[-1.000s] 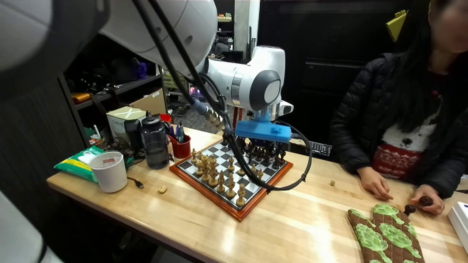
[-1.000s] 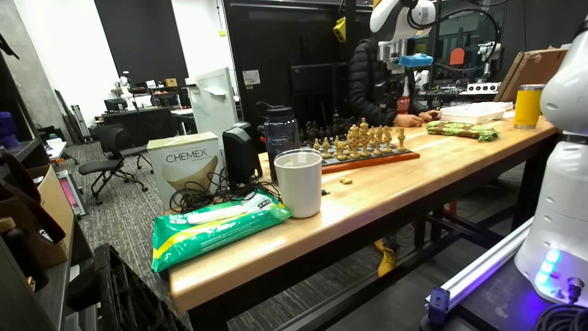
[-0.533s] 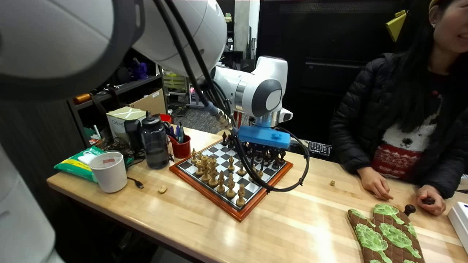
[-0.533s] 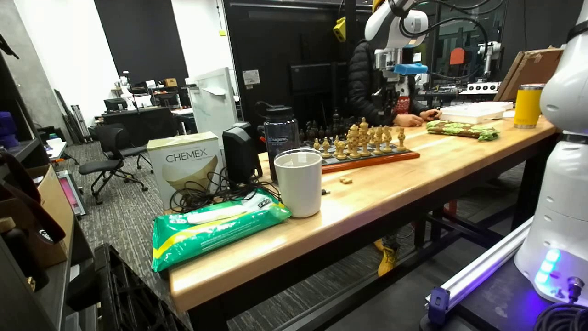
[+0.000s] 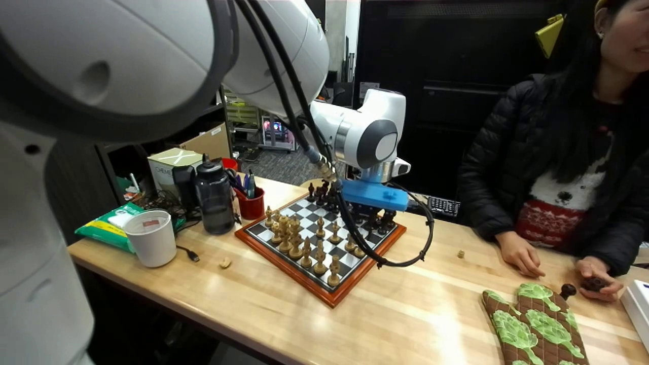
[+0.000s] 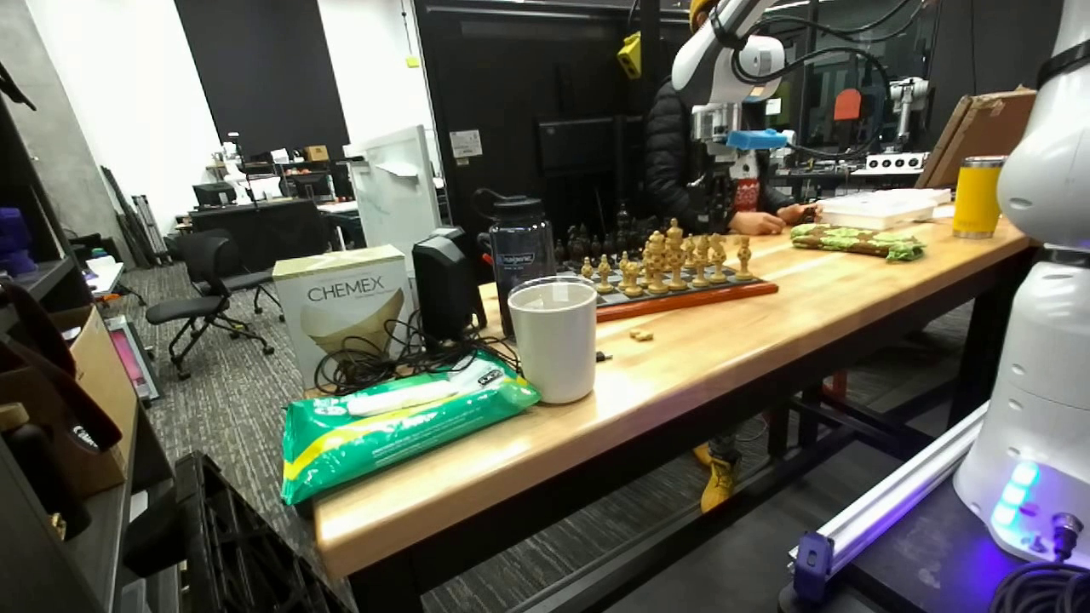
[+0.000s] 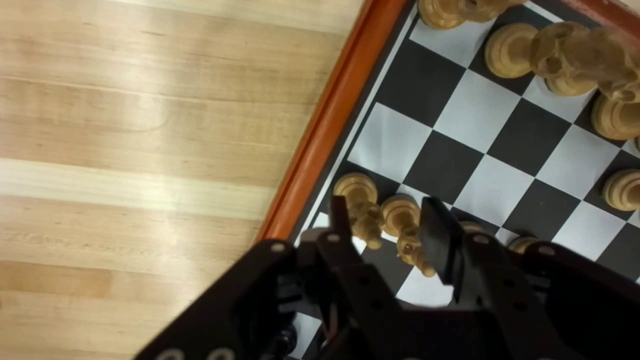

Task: Move one white chess piece forwards.

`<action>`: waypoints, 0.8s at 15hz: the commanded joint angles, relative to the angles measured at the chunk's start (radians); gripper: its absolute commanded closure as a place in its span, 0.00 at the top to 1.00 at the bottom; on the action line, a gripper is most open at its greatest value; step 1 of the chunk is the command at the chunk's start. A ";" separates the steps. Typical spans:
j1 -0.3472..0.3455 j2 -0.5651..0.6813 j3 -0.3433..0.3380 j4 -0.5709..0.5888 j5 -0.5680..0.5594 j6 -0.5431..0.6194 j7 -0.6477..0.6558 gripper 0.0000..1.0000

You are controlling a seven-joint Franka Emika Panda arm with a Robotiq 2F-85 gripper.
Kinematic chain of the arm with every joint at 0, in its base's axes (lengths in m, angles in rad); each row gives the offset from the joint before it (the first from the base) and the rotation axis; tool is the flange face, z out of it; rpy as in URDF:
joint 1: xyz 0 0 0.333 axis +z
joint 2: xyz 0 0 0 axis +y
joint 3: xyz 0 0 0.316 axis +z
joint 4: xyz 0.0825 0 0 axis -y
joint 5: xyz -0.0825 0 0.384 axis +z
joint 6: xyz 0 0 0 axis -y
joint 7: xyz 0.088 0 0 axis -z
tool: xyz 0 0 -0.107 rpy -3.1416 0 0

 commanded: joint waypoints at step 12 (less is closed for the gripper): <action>-0.050 0.085 0.033 0.082 0.051 -0.019 -0.069 0.00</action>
